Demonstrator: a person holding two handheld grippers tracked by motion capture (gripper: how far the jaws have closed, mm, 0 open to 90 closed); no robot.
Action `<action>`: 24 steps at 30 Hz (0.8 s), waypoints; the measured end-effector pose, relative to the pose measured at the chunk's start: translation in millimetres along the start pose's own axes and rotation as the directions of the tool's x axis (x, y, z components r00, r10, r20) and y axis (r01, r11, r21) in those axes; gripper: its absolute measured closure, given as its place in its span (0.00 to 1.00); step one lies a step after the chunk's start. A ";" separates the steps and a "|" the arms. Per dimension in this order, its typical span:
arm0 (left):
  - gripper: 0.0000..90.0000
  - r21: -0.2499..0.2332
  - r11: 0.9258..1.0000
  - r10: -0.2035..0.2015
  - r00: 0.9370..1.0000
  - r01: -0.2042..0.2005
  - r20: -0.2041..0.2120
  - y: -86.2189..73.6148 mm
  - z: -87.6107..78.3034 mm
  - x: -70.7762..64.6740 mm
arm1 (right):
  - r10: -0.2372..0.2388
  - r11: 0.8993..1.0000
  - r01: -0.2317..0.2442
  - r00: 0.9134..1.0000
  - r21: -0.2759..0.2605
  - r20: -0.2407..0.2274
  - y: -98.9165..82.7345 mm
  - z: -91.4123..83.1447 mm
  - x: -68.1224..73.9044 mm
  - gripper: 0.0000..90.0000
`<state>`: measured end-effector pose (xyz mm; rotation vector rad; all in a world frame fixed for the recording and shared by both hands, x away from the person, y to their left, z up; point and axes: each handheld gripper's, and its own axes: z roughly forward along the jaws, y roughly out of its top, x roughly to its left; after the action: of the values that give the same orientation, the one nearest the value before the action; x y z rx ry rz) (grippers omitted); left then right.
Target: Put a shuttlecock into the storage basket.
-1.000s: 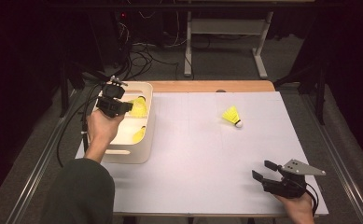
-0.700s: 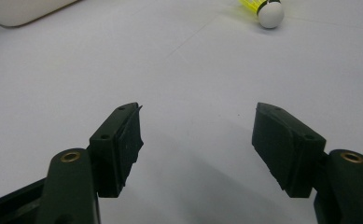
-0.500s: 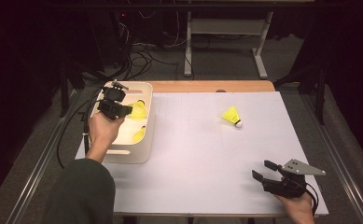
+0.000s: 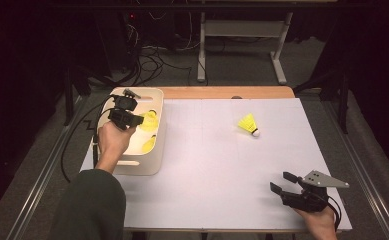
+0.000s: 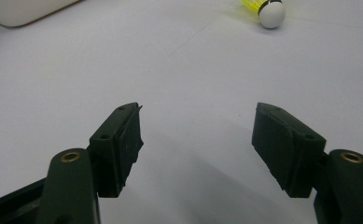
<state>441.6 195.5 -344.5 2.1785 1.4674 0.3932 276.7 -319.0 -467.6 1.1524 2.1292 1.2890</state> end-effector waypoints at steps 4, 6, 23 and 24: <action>0.99 0.019 1.000 0.005 1.000 -0.005 -0.006 0.6 3.4 -1.0 | -0.001 1.000 0.001 1.000 0.000 -0.001 0.0 0.1 0.0 0.37; 0.99 0.028 1.000 0.006 1.000 -0.006 -0.006 0.8 4.6 -1.0 | -0.002 1.000 0.002 1.000 0.000 -0.001 0.1 0.2 0.1 0.37; 0.94 0.062 0.998 -0.009 1.000 0.008 0.007 1.0 10.9 0.4 | -0.004 1.000 0.004 1.000 0.000 0.000 0.1 0.2 0.0 0.37; 0.90 0.062 0.998 -0.015 1.000 0.015 0.007 1.0 10.6 1.2 | -0.005 1.000 0.005 1.000 0.000 0.000 0.1 0.1 0.1 0.37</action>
<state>448.0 193.9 -352.9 2.2131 1.5097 0.3382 276.8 -318.8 -467.5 1.1467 2.1302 1.2868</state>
